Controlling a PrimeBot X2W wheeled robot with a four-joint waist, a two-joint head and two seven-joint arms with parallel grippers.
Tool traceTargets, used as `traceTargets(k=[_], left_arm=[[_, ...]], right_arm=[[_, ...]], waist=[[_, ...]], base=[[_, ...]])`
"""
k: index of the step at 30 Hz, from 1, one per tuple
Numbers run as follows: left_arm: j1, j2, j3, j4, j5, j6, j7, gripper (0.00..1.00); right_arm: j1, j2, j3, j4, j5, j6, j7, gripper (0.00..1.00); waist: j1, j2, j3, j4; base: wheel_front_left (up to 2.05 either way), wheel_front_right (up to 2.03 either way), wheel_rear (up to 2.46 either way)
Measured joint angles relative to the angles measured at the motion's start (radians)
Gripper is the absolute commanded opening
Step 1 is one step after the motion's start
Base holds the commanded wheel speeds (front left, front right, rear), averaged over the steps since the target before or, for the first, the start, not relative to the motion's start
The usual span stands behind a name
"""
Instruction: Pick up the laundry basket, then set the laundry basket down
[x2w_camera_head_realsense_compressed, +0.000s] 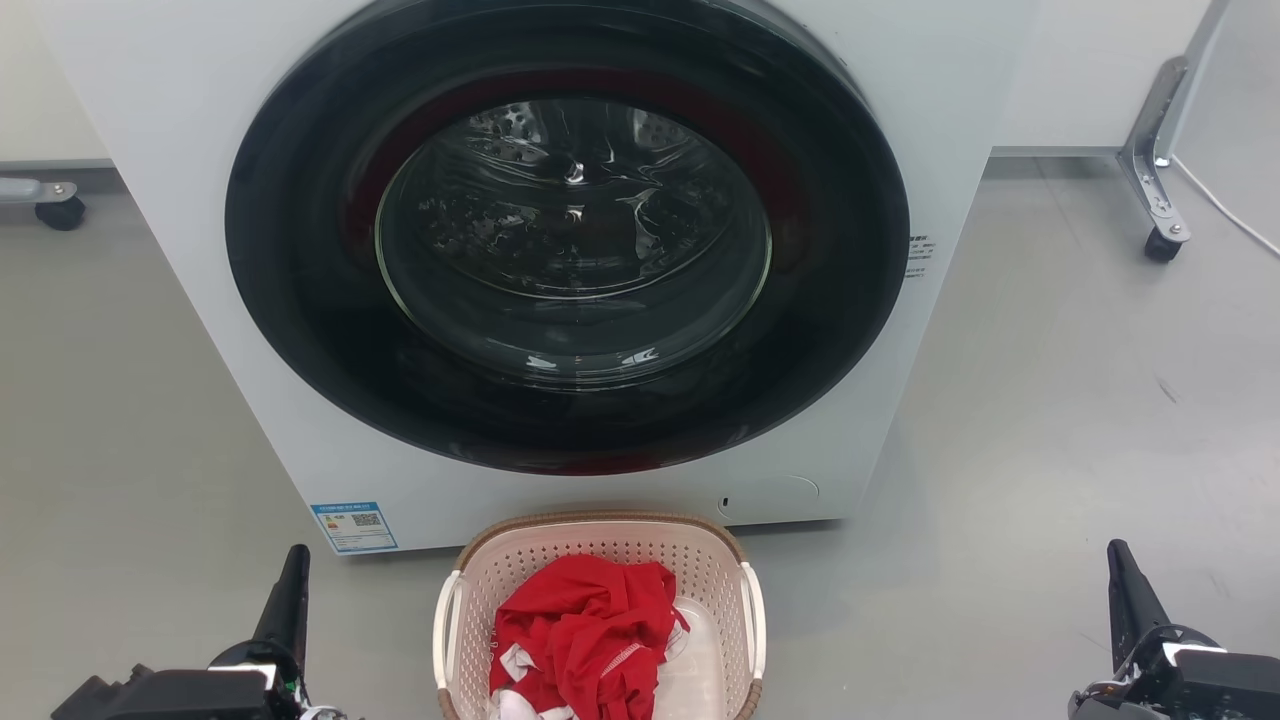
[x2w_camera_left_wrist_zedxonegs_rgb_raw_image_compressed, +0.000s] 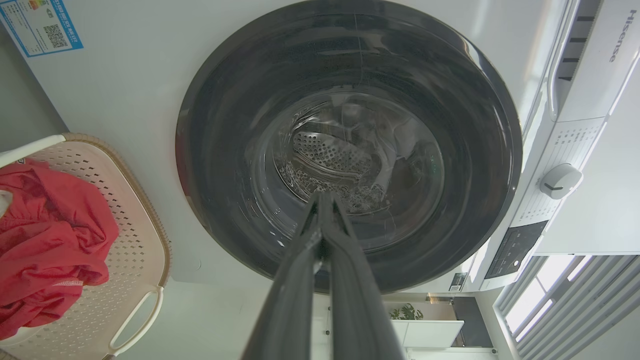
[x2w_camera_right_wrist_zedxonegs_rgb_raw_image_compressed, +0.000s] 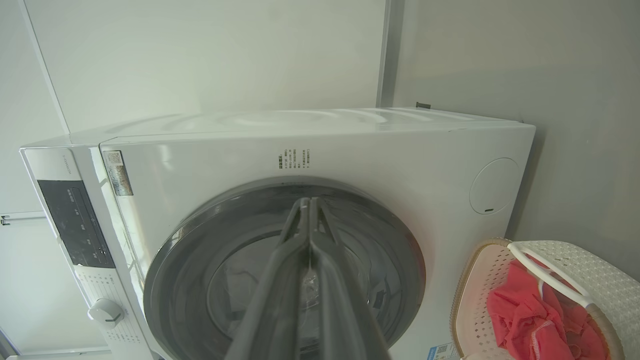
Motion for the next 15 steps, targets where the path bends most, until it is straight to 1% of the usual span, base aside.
traceTargets(k=[15], left_arm=[[0.000,0.000,0.000,0.000,0.000,0.000,0.000,0.00]], right_arm=[[0.000,0.000,0.000,0.000,0.000,0.000,0.000,0.00]], waist=[[0.0000,0.0000,0.000,0.000]], base=[[0.00,0.00,0.00]])
